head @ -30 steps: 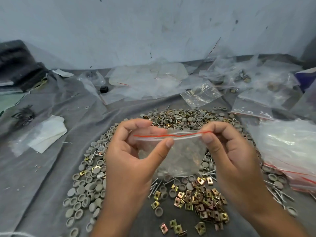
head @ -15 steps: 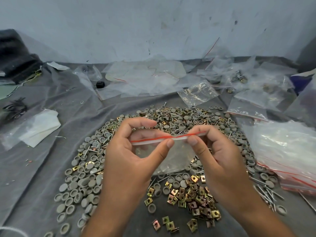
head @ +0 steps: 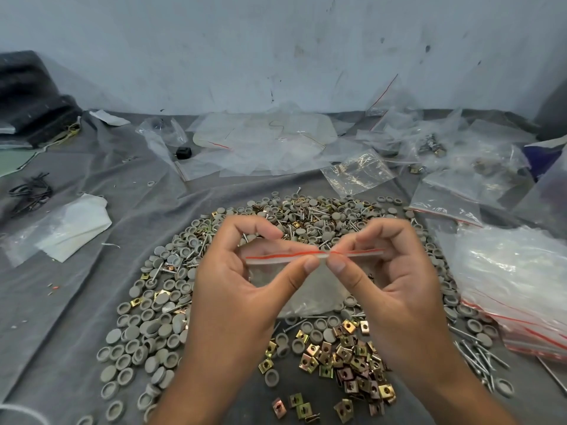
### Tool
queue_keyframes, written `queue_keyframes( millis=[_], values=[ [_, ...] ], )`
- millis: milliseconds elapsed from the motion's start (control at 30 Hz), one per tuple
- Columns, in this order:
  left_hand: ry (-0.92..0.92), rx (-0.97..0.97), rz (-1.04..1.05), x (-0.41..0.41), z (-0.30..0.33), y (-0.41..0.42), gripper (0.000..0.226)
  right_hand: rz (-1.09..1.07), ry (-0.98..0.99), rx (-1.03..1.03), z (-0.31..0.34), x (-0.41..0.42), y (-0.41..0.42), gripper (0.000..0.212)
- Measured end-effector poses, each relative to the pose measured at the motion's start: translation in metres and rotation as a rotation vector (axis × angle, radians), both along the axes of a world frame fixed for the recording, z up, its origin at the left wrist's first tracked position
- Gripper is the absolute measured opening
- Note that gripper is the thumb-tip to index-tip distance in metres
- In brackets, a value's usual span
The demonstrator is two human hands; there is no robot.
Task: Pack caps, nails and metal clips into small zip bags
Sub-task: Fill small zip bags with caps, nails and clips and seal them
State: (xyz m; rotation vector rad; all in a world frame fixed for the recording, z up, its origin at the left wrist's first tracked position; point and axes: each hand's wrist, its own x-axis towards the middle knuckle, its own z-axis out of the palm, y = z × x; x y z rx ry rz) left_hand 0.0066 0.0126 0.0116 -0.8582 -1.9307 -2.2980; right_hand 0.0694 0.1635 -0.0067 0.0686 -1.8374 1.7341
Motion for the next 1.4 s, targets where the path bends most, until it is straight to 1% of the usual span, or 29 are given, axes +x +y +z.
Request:
queue_keyframes(
  millis=[133, 200, 333, 433, 500, 600, 667, 767, 867, 1033, 1200, 1300, 1400],
  values=[
    [-0.046, 0.051, 0.072, -0.007, -0.001, -0.003, 0.036, -0.041, 0.019, -0.145, 0.001, -0.001, 0.008, 0.026],
    [-0.067, 0.081, 0.097, -0.009, -0.001, -0.005, 0.039, -0.037, 0.015, -0.154, 0.001, -0.001, 0.012, 0.026],
    [-0.110, 0.094, 0.097, -0.008, -0.001, -0.005, 0.035, -0.067, 0.008, -0.126, 0.002, -0.001, 0.018, 0.027],
    [-0.126, 0.106, 0.111, -0.009, -0.001, -0.005, 0.041, -0.078, -0.009, -0.128, 0.002, 0.000, 0.020, 0.028],
    [-0.136, 0.125, 0.101, -0.010, -0.002, -0.005, 0.038, -0.068, -0.019, -0.146, 0.003, 0.000, 0.020, 0.028],
    [-0.124, 0.125, 0.079, -0.009, -0.002, -0.004, 0.035, -0.042, -0.040, -0.182, 0.004, 0.000, 0.020, 0.023],
    [-0.112, 0.104, 0.070, -0.009, -0.001, -0.004, 0.039, -0.019, -0.036, -0.197, 0.004, 0.000, 0.019, 0.019],
    [-0.083, 0.055, 0.040, -0.009, 0.000, -0.003, 0.042, -0.017, -0.019, -0.170, 0.004, 0.001, 0.017, 0.019],
    [-0.095, 0.025, 0.041, -0.007, 0.000, -0.003, 0.047, -0.011, -0.015, -0.136, 0.003, 0.001, 0.014, 0.022],
    [-0.051, 0.032, 0.041, -0.005, -0.002, -0.002, 0.037, 0.025, -0.013, -0.090, 0.002, 0.001, 0.010, 0.033],
    [-0.024, -0.004, 0.035, -0.004, -0.005, 0.000, 0.036, -0.026, -0.026, -0.041, -0.001, 0.001, 0.009, 0.033],
    [0.015, -0.019, -0.006, -0.003, -0.005, 0.000, 0.039, -0.039, -0.007, -0.036, -0.002, 0.001, 0.009, 0.031],
    [0.046, -0.047, 0.015, -0.001, -0.004, 0.002, 0.042, -0.022, 0.000, -0.011, -0.003, 0.001, 0.007, 0.028]
  ],
)
